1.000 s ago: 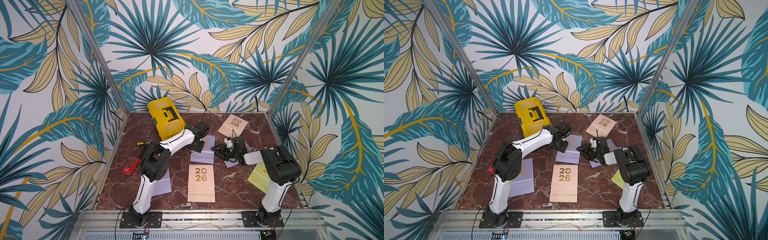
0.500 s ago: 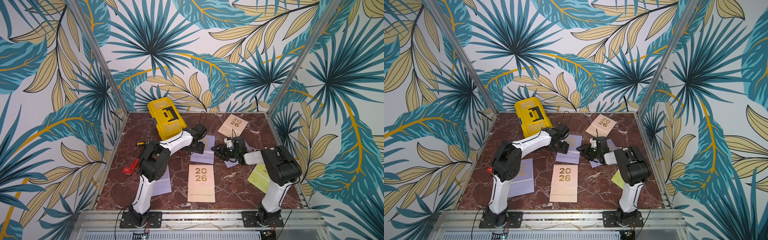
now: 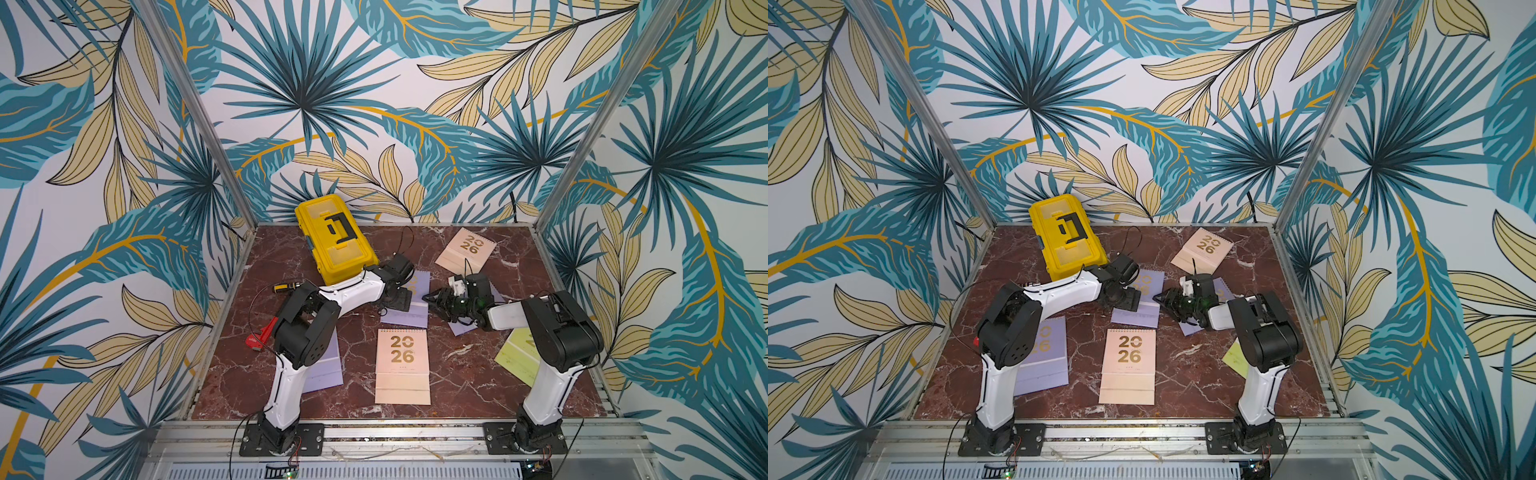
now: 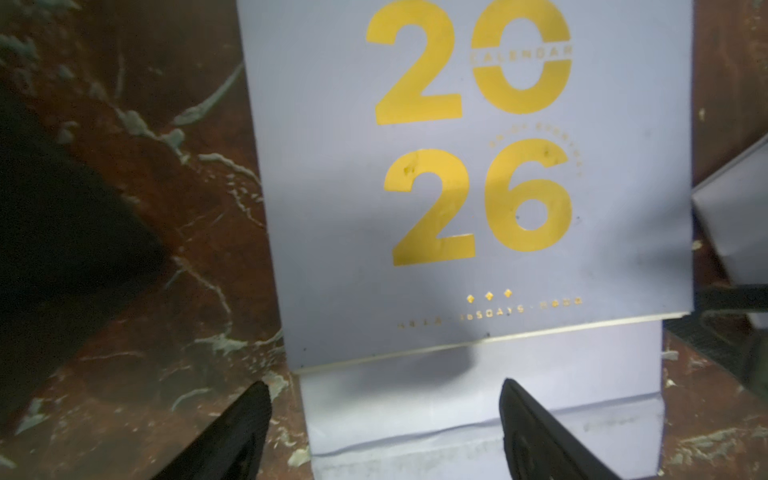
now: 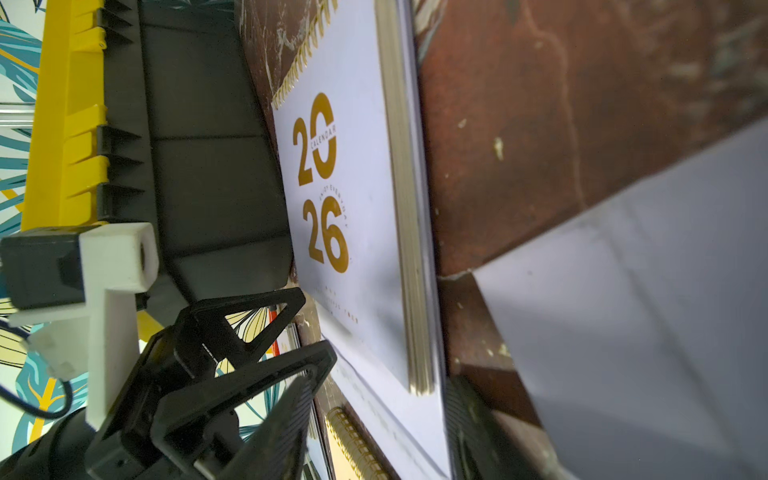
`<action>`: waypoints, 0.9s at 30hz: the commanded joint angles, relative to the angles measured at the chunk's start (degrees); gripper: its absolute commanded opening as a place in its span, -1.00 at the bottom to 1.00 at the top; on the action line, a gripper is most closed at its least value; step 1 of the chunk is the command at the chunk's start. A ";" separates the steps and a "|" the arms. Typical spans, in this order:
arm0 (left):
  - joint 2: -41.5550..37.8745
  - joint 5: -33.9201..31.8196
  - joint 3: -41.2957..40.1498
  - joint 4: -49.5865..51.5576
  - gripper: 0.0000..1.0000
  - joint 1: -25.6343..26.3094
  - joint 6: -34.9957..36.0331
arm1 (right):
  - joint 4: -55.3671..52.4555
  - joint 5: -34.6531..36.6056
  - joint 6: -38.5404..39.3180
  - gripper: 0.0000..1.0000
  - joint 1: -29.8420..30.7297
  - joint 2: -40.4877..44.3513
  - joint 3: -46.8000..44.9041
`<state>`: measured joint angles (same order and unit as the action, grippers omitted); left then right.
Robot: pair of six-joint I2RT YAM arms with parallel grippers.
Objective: Stack the calendars
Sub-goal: Pick up the calendar at the center of the board.
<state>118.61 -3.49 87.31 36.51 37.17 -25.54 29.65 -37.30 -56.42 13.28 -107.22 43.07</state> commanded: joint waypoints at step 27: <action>-0.31 13.80 -2.22 -7.47 0.80 -2.77 -4.03 | 3.66 -3.20 -2.94 0.16 -0.03 -1.70 -3.03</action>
<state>119.57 5.85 86.85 32.56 34.79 -27.59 30.52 -38.39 -56.49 13.13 -106.76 42.13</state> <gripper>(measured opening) 0.902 0.578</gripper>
